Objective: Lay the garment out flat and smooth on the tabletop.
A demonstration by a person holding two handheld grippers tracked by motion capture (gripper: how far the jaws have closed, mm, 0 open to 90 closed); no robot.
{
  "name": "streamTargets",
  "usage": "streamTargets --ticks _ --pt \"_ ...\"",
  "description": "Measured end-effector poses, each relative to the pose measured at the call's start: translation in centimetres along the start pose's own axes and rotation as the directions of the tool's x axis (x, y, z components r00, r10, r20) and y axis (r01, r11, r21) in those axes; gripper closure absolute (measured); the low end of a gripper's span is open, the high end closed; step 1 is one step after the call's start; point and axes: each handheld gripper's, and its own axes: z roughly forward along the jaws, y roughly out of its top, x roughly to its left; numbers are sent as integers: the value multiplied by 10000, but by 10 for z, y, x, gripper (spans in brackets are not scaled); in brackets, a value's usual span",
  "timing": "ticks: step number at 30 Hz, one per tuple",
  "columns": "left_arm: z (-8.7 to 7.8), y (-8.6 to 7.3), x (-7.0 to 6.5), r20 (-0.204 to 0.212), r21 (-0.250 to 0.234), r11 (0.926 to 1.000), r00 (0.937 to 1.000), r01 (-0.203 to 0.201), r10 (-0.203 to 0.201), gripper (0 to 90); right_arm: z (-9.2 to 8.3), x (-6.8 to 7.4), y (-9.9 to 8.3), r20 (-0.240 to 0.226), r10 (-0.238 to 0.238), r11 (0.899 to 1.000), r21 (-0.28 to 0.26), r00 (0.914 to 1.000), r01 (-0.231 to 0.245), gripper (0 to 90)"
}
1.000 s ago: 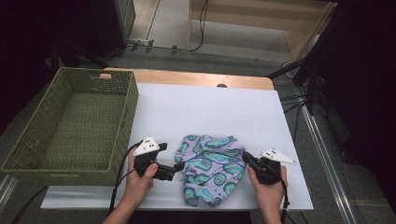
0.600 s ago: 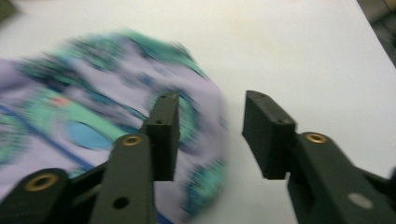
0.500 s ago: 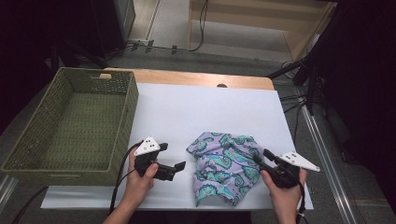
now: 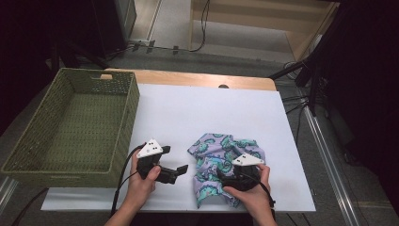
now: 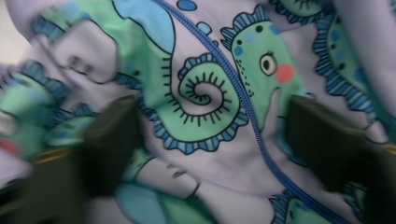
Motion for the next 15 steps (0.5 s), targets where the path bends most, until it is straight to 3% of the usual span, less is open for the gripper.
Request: streamTargets --ticks 3,4,5,7,8,9,11,13,15 --pt "5 -2 -2 142 254 9997 9999 -6 3 0 -2 2 1 18 363 9985 -413 9993 -362 640" --pt "5 -2 -2 142 254 9997 9999 -6 3 5 -2 2 1 -35 596 9965 -587 9982 -597 727" --pt "10 -4 -5 317 553 9984 9995 -97 80 22 -3 3 2 -136 1017 9915 -804 9947 -1025 751" --pt "16 -6 -7 459 1009 9948 9989 -137 91 76 -2 8 3 -428 1745 9782 -1069 9837 -1782 759" --pt "16 -6 -7 459 1009 9948 9989 -137 91 119 -1 12 4 -516 2053 9706 -1173 9773 -2101 759" --pt "23 -9 -10 661 1436 9894 9977 -237 143 144 0 18 5 -638 2181 9657 -1303 9738 -2248 759" --pt "28 -11 -11 1049 1782 9835 9944 -320 133 147 1 31 7 -1054 2299 9582 -1496 9675 -2440 751" --pt "32 -13 -12 739 2123 9769 9972 -244 89 230 2 40 10 -1755 1987 9604 -1614 9642 -2273 700" --pt "34 -14 -12 478 2208 9753 9989 -114 8 420 -1 44 14 -2087 1521 9677 -1672 9661 -1885 598"
